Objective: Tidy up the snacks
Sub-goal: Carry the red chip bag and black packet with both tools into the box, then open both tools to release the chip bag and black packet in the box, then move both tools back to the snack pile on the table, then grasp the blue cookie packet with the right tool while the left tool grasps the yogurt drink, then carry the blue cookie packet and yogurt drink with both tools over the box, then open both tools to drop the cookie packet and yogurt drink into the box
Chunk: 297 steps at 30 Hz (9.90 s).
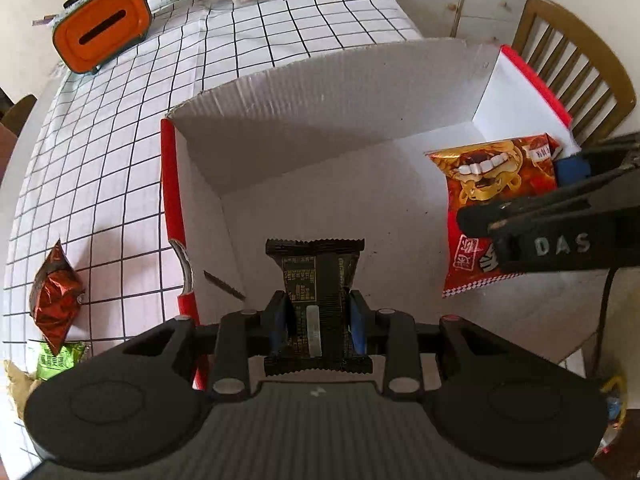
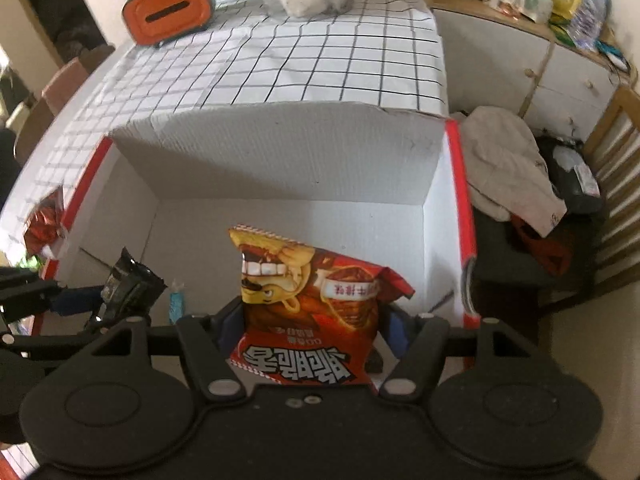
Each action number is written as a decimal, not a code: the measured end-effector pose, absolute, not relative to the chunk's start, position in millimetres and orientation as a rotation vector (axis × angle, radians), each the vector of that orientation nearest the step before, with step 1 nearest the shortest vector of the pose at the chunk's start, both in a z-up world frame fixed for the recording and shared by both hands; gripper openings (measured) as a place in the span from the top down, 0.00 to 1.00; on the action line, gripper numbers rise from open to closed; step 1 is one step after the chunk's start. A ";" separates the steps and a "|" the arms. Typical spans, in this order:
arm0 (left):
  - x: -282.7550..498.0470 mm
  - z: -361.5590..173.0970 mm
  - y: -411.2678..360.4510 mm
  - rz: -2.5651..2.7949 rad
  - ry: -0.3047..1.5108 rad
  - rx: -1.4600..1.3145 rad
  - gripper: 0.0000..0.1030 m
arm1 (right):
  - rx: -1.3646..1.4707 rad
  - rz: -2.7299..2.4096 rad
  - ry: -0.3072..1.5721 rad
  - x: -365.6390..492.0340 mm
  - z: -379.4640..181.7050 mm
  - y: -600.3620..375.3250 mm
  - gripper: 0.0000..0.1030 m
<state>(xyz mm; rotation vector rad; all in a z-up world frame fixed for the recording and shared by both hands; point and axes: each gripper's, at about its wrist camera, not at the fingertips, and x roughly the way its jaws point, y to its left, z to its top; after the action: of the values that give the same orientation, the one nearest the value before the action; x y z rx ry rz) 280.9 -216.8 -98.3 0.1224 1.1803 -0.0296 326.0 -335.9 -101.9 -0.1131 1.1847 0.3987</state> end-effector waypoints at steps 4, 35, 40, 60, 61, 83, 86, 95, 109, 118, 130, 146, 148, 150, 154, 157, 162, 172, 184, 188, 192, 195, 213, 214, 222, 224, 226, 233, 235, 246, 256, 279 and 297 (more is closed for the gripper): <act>282.5 -99.2 -222.5 -0.021 1.195 0.149 0.69 | -0.199 0.402 1.196 326.8 -106.1 -326.2 0.33; 234.7 -43.3 -186.3 -0.074 0.987 0.017 0.26 | -0.020 0.456 1.020 278.6 -31.4 -356.0 0.09; 220.9 -31.5 -171.8 -0.083 0.944 0.012 0.23 | 0.022 0.477 0.975 262.4 -14.2 -349.3 0.06; 139.7 -27.0 -63.2 -0.062 0.812 0.031 0.15 | 0.078 0.588 0.841 190.3 5.2 -264.7 0.00; 136.0 -29.5 -56.6 -0.059 0.813 0.041 0.15 | 0.073 0.591 0.844 189.0 4.0 -258.5 0.00; 103.4 -97.1 59.7 -0.046 0.927 0.058 0.15 | 0.033 0.586 1.015 181.5 -52.7 -123.2 0.01; 102.0 -108.1 67.1 -0.047 0.941 0.059 0.15 | 0.035 0.564 1.058 185.8 -67.2 -109.1 0.02; 103.5 -132.2 73.9 -0.072 0.961 0.071 0.15 | 0.002 0.479 1.206 204.5 -116.6 -70.2 0.07; 101.9 -152.6 53.3 -0.094 0.967 0.222 0.32 | -0.097 0.457 1.257 208.7 -142.4 -32.0 0.20; 101.5 -157.9 42.8 -0.100 0.967 0.284 0.54 | -0.197 0.448 1.225 199.6 -139.6 -12.2 0.37; 102.6 -155.7 41.8 -0.097 0.960 0.270 0.69 | -0.215 0.469 1.187 194.1 -139.0 -12.2 0.53; 99.1 -142.9 36.4 -0.080 0.946 0.225 0.81 | -0.075 0.467 1.158 184.7 -116.6 -60.7 0.57; 97.0 -143.4 35.7 -0.087 0.957 0.211 0.81 | -0.064 0.473 1.151 181.9 -111.5 -67.8 0.56; 96.7 -144.3 36.0 -0.076 0.961 0.200 0.81 | -0.057 0.480 1.145 179.7 -107.4 -74.3 0.57; 97.6 -144.1 37.7 -0.074 0.975 0.171 0.81 | -0.031 0.493 1.143 172.8 -101.5 -84.1 0.56; 97.1 -144.9 39.6 -0.064 0.984 0.155 0.80 | -0.005 0.511 1.140 165.4 -97.0 -90.8 0.56; 99.7 -149.0 41.3 -0.030 0.995 0.158 0.64 | 0.022 0.534 1.126 153.7 -89.5 -99.9 0.56; 101.0 -155.0 31.8 -0.065 0.982 0.219 0.44 | 0.080 0.512 1.148 145.5 -93.5 -113.2 0.56; 106.7 -150.4 35.6 -0.026 0.985 0.186 0.70 | 0.090 0.507 1.141 142.0 -93.6 -115.3 0.56; 104.7 -151.1 32.0 -0.020 0.975 0.194 0.72 | 0.087 0.504 1.136 140.7 -93.0 -115.8 0.56; 103.2 -145.1 29.9 -0.018 0.961 0.185 0.86 | 0.079 0.500 1.122 141.8 -89.0 -120.1 0.56; 105.8 -143.8 27.5 -0.020 0.968 0.177 0.86 | 0.079 0.497 1.110 143.7 -84.2 -126.9 0.56; 106.4 -150.8 28.3 0.016 0.994 0.156 0.61 | 0.118 0.521 1.135 140.8 -88.8 -162.4 0.56; 107.5 -151.7 26.7 0.007 1.000 0.158 0.61 | 0.121 0.521 1.137 141.0 -89.9 -163.6 0.56; 116.7 -152.7 28.1 -0.010 1.033 0.098 0.62 | 0.136 0.521 1.154 142.0 -96.3 -172.0 0.56; 120.5 -153.3 33.4 -0.014 1.053 0.047 0.61 | 0.136 0.521 1.154 142.5 -97.1 -173.4 0.56; 124.8 -153.3 38.5 -0.010 1.068 0.005 0.61 | 0.137 0.521 1.154 142.6 -97.2 -173.6 0.56; 132.1 -153.3 42.3 0.017 1.087 -0.046 0.59 | 0.135 0.530 1.160 143.5 -98.6 -174.0 0.56; 130.4 -154.4 37.9 0.022 1.080 -0.012 0.59 | 0.133 0.531 1.159 144.0 -98.2 -174.2 0.56; 125.6 -145.1 32.1 0.023 1.061 -0.010 0.69 | 0.132 0.525 1.129 144.0 -89.5 -180.2 0.56; 123.0 -93.3 8.6 0.002 1.005 -0.024 0.69 | 0.154 0.544 1.030 153.4 -52.5 -209.7 0.56; 212.1 -33.4 -158.9 -0.118 0.951 0.034 0.68 | 0.133 0.445 0.947 246.2 -28.7 -339.9 0.56; 286.0 -87.8 -219.3 -0.054 1.146 0.122 0.68 | -0.134 0.488 1.095 300.4 -92.8 -336.0 0.57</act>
<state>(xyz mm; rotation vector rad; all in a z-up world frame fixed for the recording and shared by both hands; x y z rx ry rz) 286.0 -219.3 -87.8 0.1223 1.1458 -0.0538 300.4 -336.0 -92.8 -0.1340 1.0947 0.4884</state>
